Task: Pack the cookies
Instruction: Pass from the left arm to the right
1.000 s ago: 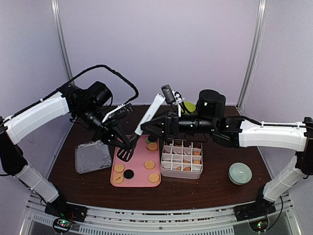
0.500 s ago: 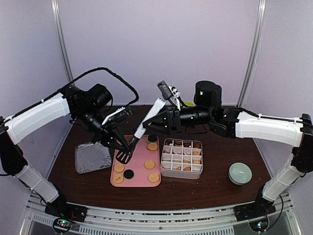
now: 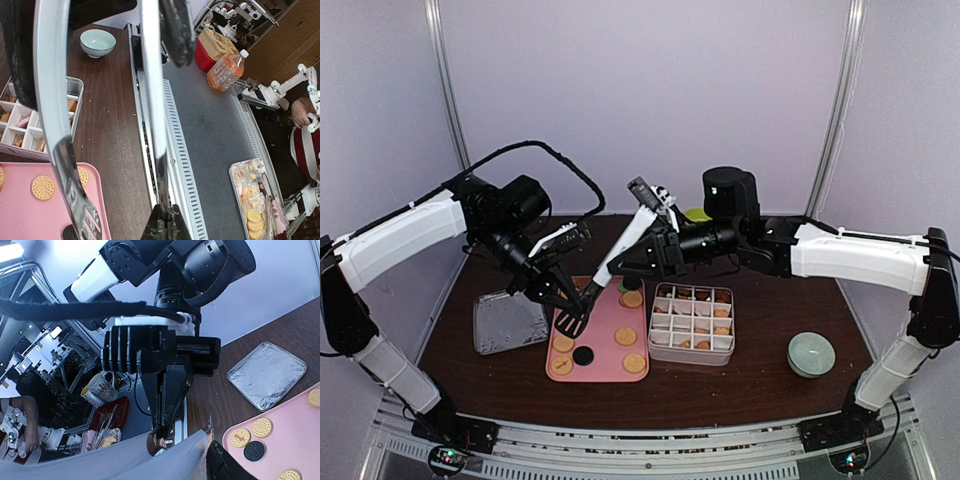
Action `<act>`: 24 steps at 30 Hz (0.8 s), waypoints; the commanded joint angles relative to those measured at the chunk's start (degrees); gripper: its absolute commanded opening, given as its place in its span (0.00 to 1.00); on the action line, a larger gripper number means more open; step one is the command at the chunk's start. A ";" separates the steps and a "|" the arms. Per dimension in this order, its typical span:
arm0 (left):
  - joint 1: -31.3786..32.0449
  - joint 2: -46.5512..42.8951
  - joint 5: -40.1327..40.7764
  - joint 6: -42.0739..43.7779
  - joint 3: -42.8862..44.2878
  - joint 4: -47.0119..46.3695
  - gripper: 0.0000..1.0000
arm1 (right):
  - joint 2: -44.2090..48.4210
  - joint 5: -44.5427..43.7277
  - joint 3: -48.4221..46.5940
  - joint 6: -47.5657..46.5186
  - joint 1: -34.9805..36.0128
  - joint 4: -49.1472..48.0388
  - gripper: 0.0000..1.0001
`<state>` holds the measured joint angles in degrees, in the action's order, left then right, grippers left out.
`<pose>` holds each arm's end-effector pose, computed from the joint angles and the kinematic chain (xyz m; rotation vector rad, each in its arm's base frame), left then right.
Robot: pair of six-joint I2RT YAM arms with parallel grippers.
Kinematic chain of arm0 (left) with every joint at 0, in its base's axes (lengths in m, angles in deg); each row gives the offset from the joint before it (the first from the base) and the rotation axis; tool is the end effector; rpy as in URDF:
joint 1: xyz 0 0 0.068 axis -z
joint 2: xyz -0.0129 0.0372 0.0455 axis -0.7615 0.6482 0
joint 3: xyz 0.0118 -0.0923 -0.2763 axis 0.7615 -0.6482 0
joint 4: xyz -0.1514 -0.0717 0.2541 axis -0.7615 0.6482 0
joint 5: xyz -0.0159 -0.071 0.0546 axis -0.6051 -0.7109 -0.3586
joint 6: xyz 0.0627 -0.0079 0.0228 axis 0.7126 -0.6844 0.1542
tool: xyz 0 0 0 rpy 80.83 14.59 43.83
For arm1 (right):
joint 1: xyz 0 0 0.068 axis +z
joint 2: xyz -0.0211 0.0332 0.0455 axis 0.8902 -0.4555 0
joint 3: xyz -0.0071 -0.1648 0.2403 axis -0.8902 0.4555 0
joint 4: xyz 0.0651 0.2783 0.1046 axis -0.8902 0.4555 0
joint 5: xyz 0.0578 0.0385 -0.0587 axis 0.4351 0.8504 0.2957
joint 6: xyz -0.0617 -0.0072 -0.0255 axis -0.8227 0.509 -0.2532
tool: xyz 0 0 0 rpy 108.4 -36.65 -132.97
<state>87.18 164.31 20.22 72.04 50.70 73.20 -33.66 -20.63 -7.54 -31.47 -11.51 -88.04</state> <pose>0.2286 -0.2346 0.3371 1.6662 1.9219 -1.4769 0.2325 0.3608 0.3485 -1.2125 1.6501 1.7165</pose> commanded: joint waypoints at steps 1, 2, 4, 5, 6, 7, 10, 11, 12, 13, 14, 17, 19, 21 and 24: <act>-0.09 0.69 -2.52 2.18 1.55 1.41 0.00 | 0.59 -1.78 -0.93 0.86 -0.06 -2.09 0.53; -0.07 0.86 -2.55 2.20 1.61 1.38 0.00 | 0.75 -1.79 -0.71 1.43 0.05 -3.01 0.52; -0.14 1.13 -2.52 2.32 1.71 1.44 0.00 | 0.82 -2.03 -0.22 2.31 0.17 -4.41 0.50; -0.10 1.27 -2.46 2.33 1.79 1.43 0.00 | 0.80 -2.34 0.04 2.66 0.24 -5.09 0.48; -0.09 1.26 -2.34 2.33 1.87 1.44 0.00 | 0.84 -2.68 0.48 3.10 0.29 -6.00 0.46; -0.14 1.35 -2.12 2.31 1.89 1.45 0.00 | 0.90 -3.12 0.88 3.47 0.28 -6.84 0.44; -0.14 1.20 -0.87 2.40 1.99 1.36 0.02 | 1.40 -5.78 2.20 4.08 0.31 -8.09 0.39; -0.10 1.12 -0.30 2.37 1.90 1.16 0.03 | 1.58 -7.52 2.42 4.18 0.29 -7.98 0.37; -0.13 0.80 0.50 1.88 1.72 0.42 0.03 | 1.75 -9.72 2.30 4.00 0.33 -6.92 0.34; -0.08 0.34 1.31 1.08 1.42 -0.61 0.04 | 1.72 -11.37 1.98 3.76 0.33 -5.67 0.31; -0.09 -0.05 1.86 0.48 1.08 -1.45 0.04 | 1.91 -11.82 2.00 3.80 0.41 -5.49 0.30; -0.14 -0.01 1.42 0.73 1.33 -0.89 0.03 | 2.91 -12.25 3.80 4.40 1.26 -8.77 0.32; -0.13 1.04 -0.36 2.28 2.29 1.45 0.01 | 3.27 -12.78 4.18 4.09 2.07 -9.30 0.40; -0.14 2.06 -1.90 3.49 3.19 3.60 0.00 | 3.40 -13.90 4.04 3.42 2.83 -9.04 0.48; -0.21 3.05 -5.23 4.67 4.24 6.10 0.00 | 3.90 -15.99 5.65 3.41 3.56 -11.72 0.57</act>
<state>86.44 166.05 22.03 74.82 52.27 75.21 -31.85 -29.88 -3.57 -26.29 -8.88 -93.97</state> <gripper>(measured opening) 0.021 0.528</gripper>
